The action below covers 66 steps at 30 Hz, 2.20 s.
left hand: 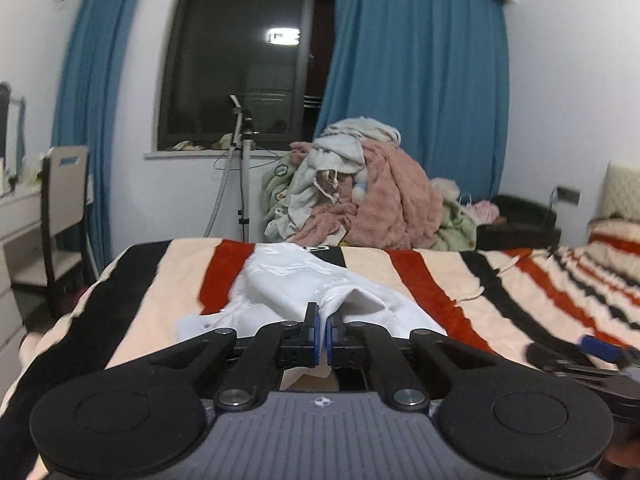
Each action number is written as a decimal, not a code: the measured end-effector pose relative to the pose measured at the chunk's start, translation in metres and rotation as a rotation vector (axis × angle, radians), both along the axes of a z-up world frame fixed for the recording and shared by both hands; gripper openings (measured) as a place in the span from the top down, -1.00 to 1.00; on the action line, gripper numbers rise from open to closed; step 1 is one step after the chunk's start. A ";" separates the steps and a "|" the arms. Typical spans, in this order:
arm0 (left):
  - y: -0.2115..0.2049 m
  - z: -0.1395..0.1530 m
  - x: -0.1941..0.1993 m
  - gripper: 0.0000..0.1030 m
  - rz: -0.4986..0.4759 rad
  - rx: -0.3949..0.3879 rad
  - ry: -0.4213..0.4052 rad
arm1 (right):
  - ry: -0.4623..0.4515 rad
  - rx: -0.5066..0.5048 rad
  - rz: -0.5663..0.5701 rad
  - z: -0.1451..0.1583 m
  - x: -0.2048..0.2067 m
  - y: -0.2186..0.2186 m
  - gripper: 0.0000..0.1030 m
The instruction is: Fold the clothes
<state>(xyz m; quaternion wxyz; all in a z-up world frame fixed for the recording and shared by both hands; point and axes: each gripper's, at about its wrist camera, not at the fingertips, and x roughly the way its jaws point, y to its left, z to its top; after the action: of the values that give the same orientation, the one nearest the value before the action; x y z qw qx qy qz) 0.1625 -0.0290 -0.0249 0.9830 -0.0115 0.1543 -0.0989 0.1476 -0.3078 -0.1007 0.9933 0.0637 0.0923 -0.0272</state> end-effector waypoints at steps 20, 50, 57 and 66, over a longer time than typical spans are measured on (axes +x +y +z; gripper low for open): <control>0.087 -0.080 -0.037 0.94 0.145 -0.161 0.114 | 0.284 -0.113 0.200 -0.046 0.006 0.090 -1.00; 0.106 -0.041 -0.088 0.93 0.026 -0.464 0.086 | -0.274 -0.095 -0.183 0.060 -0.063 0.036 -1.00; 0.099 -0.062 -0.080 0.79 0.092 -0.384 0.343 | -0.287 -0.245 -0.106 0.063 -0.089 0.053 -1.00; 0.107 -0.075 -0.102 -0.15 0.195 -0.350 0.554 | -0.230 -0.251 -0.078 0.060 -0.078 0.053 -1.00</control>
<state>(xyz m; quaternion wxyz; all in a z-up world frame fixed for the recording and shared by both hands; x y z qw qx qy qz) 0.0605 0.0778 -0.1002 0.8918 -0.2210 0.3942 -0.0227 0.0695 -0.2548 -0.0407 0.9957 -0.0548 -0.0285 -0.0694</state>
